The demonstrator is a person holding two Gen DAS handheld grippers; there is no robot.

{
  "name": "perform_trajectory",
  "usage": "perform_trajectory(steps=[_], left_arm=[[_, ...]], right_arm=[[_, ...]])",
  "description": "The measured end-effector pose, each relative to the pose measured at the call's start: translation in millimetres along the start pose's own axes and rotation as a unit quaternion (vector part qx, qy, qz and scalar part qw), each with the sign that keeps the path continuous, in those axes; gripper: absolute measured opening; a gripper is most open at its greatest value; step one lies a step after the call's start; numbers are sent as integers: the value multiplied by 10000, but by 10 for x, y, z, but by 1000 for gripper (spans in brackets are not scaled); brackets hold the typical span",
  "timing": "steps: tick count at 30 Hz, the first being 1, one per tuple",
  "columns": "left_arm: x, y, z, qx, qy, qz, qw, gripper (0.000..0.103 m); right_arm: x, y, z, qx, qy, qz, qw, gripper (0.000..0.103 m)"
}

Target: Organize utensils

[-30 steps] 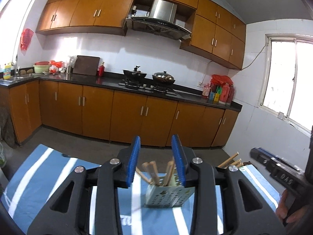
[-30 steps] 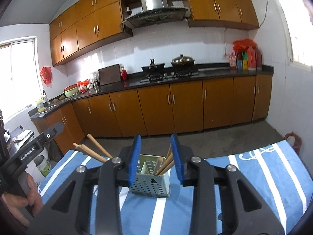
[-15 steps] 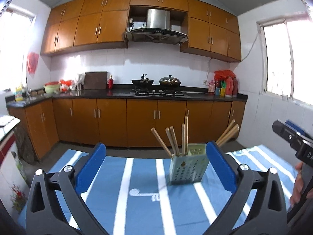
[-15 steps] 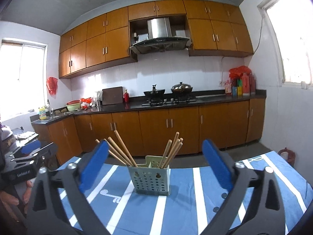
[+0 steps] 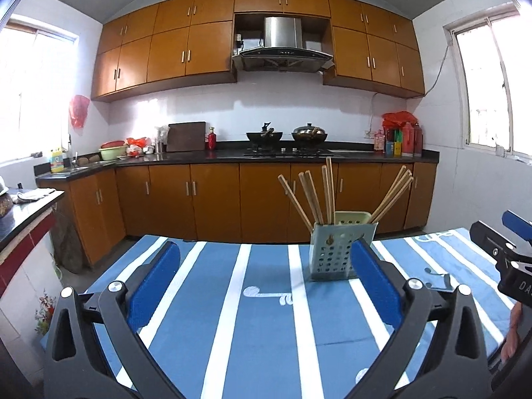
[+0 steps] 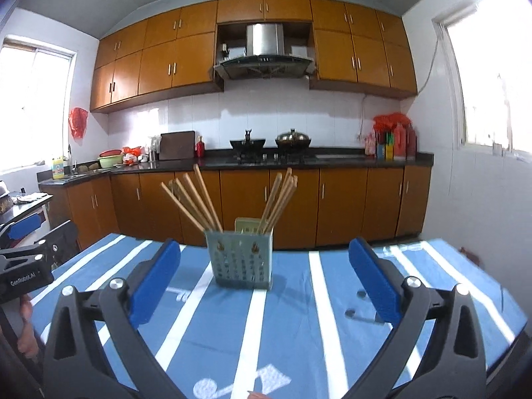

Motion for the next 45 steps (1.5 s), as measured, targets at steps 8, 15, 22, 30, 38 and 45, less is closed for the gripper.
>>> perform_trajectory(steps=[8,15,22,30,38,45], left_arm=[[279,45,-69,-103,-235,92,9996,101],[495,23,-78,-32,-151,363,9992,101],[626,50,-94,-37,-148,468,9988,101],[698,39,-153,27,-157,565,9983,101],[733,34,-192,89,-154,623,9979,101],[745,30,-212,122,-149,654,9977,101]], right_arm=[[248,53,-23,193,97,9,9998,99],[483,-5,-53,250,39,224,9994,99],[667,-44,-57,266,52,375,9989,99],[748,-75,-71,284,51,456,9985,99],[795,-90,-92,301,20,526,9982,99],[793,-96,-102,299,12,544,9981,99]])
Point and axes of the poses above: each gripper's, at about its wrist camera, not at the fingertips, and y roughly against the way its jaws point, z to its left, x to its underside, the point moved 5 cm from there along -y, roughly the way its jaws point
